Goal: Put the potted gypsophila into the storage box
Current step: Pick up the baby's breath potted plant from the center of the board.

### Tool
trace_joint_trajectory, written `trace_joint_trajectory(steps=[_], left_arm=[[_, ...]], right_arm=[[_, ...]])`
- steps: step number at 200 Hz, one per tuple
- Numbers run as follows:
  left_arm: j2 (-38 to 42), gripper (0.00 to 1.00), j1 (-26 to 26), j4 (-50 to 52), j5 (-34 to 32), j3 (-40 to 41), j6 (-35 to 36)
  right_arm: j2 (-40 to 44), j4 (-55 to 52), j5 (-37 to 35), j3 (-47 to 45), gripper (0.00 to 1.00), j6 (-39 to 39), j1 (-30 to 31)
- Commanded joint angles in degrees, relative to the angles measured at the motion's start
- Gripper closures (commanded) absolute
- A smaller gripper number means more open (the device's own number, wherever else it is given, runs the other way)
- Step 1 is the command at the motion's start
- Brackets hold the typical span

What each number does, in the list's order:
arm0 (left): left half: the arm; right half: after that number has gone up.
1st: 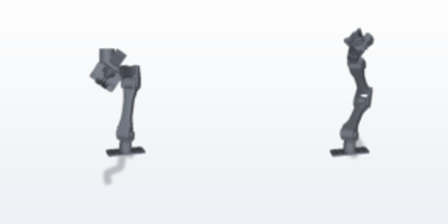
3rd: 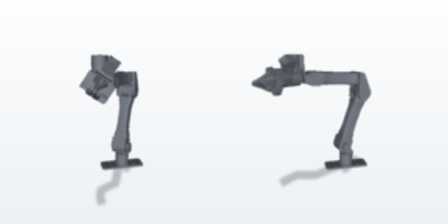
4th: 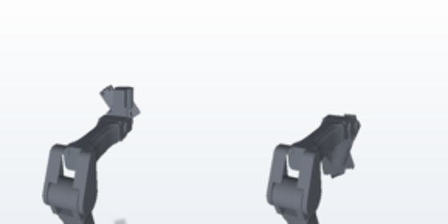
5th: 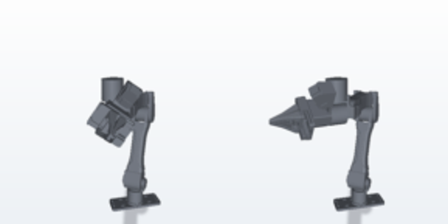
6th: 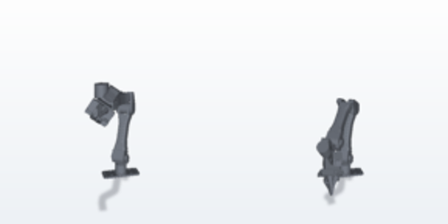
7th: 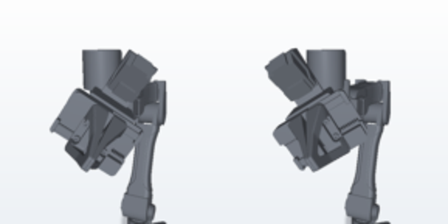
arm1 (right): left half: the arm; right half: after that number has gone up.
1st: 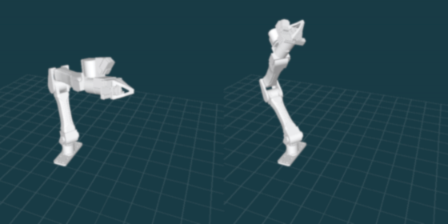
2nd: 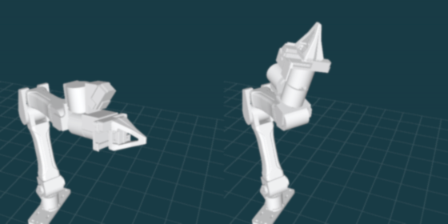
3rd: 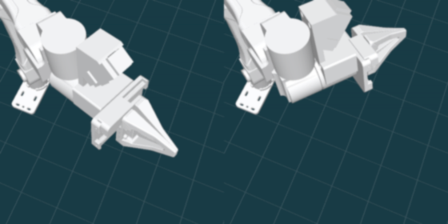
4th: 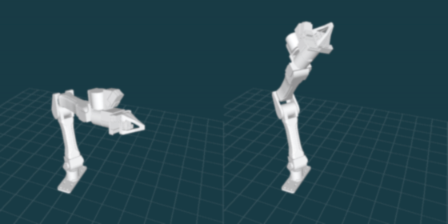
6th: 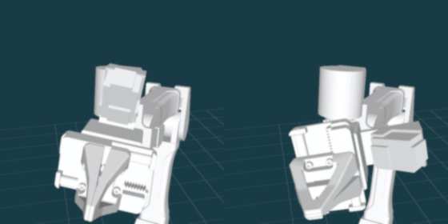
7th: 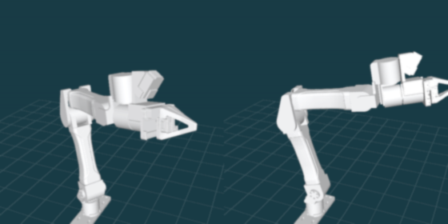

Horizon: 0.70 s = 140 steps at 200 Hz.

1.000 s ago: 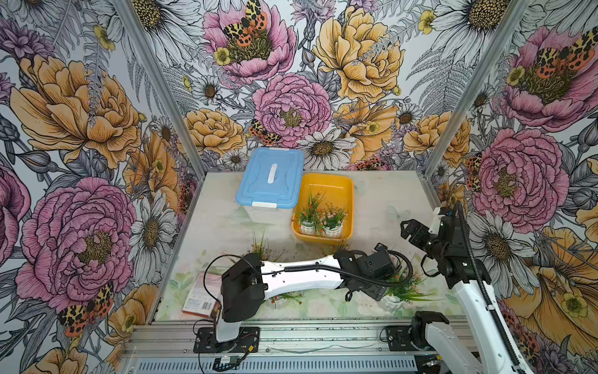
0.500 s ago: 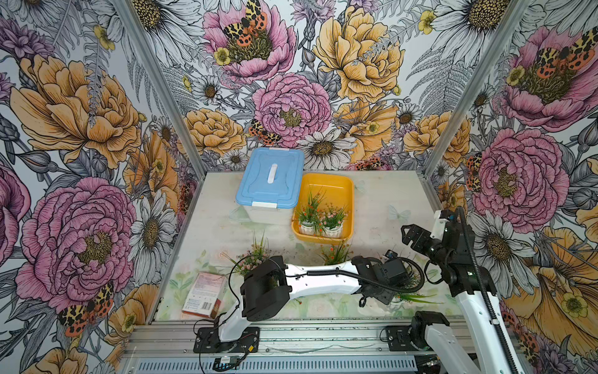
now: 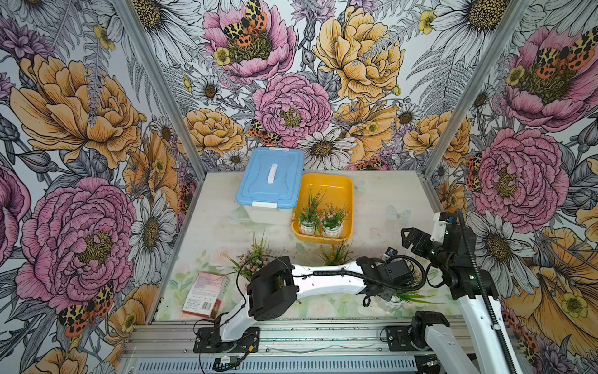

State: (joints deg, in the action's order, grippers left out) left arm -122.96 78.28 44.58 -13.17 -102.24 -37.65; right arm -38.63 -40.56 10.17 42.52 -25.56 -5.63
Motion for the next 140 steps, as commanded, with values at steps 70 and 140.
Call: trace_joint_trajectory(steps=[70,140], left_arm=[[-1.54,0.74,1.35,1.08,-4.15,-1.87,-1.64],[-2.11,0.95,1.60,2.20,-4.05,-4.22,-1.01]], right_arm=[[-0.47,-3.20,-7.55,1.06,0.05,-0.17,-0.52],[-0.13,-3.31,-7.80,1.65,0.05,-0.63,-0.72]])
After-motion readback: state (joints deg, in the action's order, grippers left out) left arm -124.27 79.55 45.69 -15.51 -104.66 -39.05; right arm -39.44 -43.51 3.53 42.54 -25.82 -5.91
